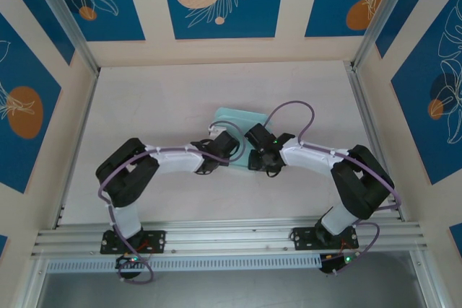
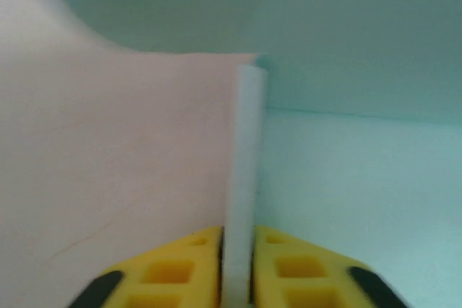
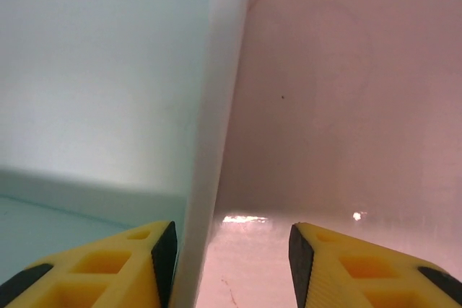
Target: Fold the paper box
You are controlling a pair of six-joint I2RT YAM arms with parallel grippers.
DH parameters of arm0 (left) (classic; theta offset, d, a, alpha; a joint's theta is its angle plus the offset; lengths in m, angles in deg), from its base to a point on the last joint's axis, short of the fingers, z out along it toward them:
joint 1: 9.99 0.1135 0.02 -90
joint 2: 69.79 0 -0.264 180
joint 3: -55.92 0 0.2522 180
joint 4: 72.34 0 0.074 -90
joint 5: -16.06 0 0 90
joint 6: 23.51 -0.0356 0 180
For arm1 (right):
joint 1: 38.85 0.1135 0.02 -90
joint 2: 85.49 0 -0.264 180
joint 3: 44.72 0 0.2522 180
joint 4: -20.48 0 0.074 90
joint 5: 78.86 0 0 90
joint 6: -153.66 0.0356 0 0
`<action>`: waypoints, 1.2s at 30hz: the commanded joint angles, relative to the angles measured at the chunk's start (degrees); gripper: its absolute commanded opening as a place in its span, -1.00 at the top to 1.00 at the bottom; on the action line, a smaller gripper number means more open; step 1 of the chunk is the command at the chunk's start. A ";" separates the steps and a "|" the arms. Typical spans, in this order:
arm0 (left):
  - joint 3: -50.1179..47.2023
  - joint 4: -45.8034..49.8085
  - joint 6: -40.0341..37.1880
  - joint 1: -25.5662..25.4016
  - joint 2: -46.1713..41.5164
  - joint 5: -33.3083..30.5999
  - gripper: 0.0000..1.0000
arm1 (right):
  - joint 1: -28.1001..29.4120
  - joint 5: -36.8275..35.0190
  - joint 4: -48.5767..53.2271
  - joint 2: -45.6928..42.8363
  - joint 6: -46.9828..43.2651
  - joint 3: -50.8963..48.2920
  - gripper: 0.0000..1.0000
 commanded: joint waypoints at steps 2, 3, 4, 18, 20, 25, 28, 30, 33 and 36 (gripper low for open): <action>3.66 8.09 1.13 -0.75 3.29 -5.89 0.80 | 0.25 -0.76 1.15 2.11 0.00 1.21 0.16; 4.26 9.09 1.13 -0.97 3.80 -6.29 0.80 | 0.26 -0.90 1.14 2.63 0.07 1.59 0.20; 4.87 10.09 1.09 -1.17 4.23 -6.82 0.80 | 0.25 -1.07 1.22 3.28 0.28 1.91 0.23; 7.65 20.43 7.51 0.08 6.24 -17.02 0.48 | 1.91 -2.50 5.28 10.93 1.89 8.44 0.84; 7.38 20.83 7.89 0.42 6.61 -17.48 0.58 | 2.46 -2.57 5.49 11.80 2.33 8.82 0.87; 4.80 18.46 7.94 0.81 4.66 -15.51 0.94 | 3.28 -2.49 5.48 12.94 2.62 9.91 0.87; 1.47 13.04 6.58 0.88 0.29 -12.45 0.71 | 3.40 -1.94 5.46 13.13 2.18 10.81 0.87; -0.45 9.04 4.91 0.86 -3.28 -9.39 0.29 | 3.45 -2.11 5.87 13.08 2.03 11.60 0.87; -3.08 3.43 3.10 0.84 -8.81 -4.62 -0.02 | 3.50 -2.22 6.27 13.22 1.60 12.70 0.86; -5.16 0.85 2.32 0.88 -14.06 -1.15 -0.13 | 3.69 -2.39 6.81 13.49 1.24 14.12 0.85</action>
